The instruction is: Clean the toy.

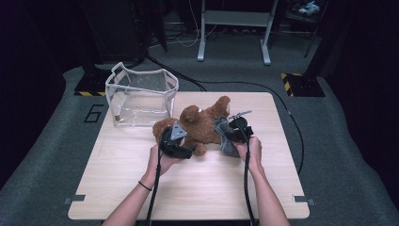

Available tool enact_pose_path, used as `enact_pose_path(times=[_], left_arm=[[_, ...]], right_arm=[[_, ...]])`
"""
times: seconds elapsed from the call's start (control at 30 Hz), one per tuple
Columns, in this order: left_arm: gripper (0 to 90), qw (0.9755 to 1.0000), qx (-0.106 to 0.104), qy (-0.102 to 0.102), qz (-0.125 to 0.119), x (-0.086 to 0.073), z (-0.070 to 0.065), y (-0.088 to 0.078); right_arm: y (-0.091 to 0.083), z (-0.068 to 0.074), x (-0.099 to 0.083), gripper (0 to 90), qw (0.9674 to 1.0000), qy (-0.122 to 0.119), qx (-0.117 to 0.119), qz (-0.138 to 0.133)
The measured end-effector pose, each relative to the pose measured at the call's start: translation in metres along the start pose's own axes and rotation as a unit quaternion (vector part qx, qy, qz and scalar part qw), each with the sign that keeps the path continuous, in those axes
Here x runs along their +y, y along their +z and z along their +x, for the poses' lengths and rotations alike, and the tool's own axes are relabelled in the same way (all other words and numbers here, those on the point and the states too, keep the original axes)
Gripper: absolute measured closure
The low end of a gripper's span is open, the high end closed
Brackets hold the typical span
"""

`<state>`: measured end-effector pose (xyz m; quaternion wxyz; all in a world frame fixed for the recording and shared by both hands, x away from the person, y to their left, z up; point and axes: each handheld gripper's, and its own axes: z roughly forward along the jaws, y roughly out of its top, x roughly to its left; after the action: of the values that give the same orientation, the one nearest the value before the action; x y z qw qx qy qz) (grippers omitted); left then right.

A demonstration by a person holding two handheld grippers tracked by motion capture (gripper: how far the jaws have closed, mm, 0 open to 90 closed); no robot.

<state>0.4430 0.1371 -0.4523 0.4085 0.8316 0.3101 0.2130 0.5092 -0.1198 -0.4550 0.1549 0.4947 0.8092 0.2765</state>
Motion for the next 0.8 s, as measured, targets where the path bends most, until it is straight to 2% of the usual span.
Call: enact_pose_path(times=[0.07, 0.2, 0.23, 0.33, 0.4, 0.47, 0.5, 0.6, 0.67, 0.73, 0.8], left_arm=[[17.9, 0.9999, -0.005, 0.006, 0.011, 0.0, -0.005, 0.007], [18.4, 0.9996, -0.014, 0.0, 0.024, -0.004, -0.012, 0.023], [18.5, 0.9995, -0.012, 0.004, 0.031, -0.004, -0.012, 0.025], [22.7, 0.9995, -0.013, 0.007, 0.028, -0.005, -0.017, 0.029], [24.0, 0.999, -0.017, 0.014, 0.038, -0.007, -0.021, 0.033], [25.0, 0.9984, -0.013, 0.022, 0.05, -0.008, -0.026, 0.039], [25.3, 0.9984, -0.012, 0.02, 0.052, -0.009, -0.027, 0.041], [30.1, 0.998, 0.002, 0.028, 0.057, -0.009, -0.03, 0.048], [36.2, 0.9969, 0.023, 0.039, 0.065, -0.01, -0.032, 0.053], [44.8, 0.9959, 0.04, 0.046, 0.066, -0.013, -0.034, 0.057], [56.2, 0.9956, 0.046, 0.05, 0.064, -0.014, -0.033, 0.059]], right_arm=[[0.0, 0.0, 0.0, 78.0, 1.0, 0.001, 0.002, 0.0], [0.0, -0.001, 0.0, 78.0, 1.0, 0.001, 0.002, -0.001], [0.0, -0.001, 0.0, 77.9, 1.0, 0.001, 0.0, -0.004], [-0.001, -0.001, 0.0, 77.9, 1.0, 0.002, 0.002, 0.001], [0.0, -0.001, 0.0, 77.9, 1.0, 0.003, 0.0, -0.004], [0.0, -0.001, 0.0, 77.9, 1.0, 0.002, 0.001, 0.001], [0.0, -0.001, 0.0, 77.9, 1.0, 0.002, 0.002, 0.001], [0.0, -0.001, 0.0, 77.9, 1.0, 0.003, 0.001, -0.001], [0.0, -0.001, 0.0, 77.9, 1.0, 0.004, 0.001, -0.001], [0.0, -0.001, 0.0, 77.9, 0.9999, 0.009, 0.007, -0.002], [0.0, -0.001, -0.001, 77.9, 1.0, 0.008, 0.004, -0.001]])
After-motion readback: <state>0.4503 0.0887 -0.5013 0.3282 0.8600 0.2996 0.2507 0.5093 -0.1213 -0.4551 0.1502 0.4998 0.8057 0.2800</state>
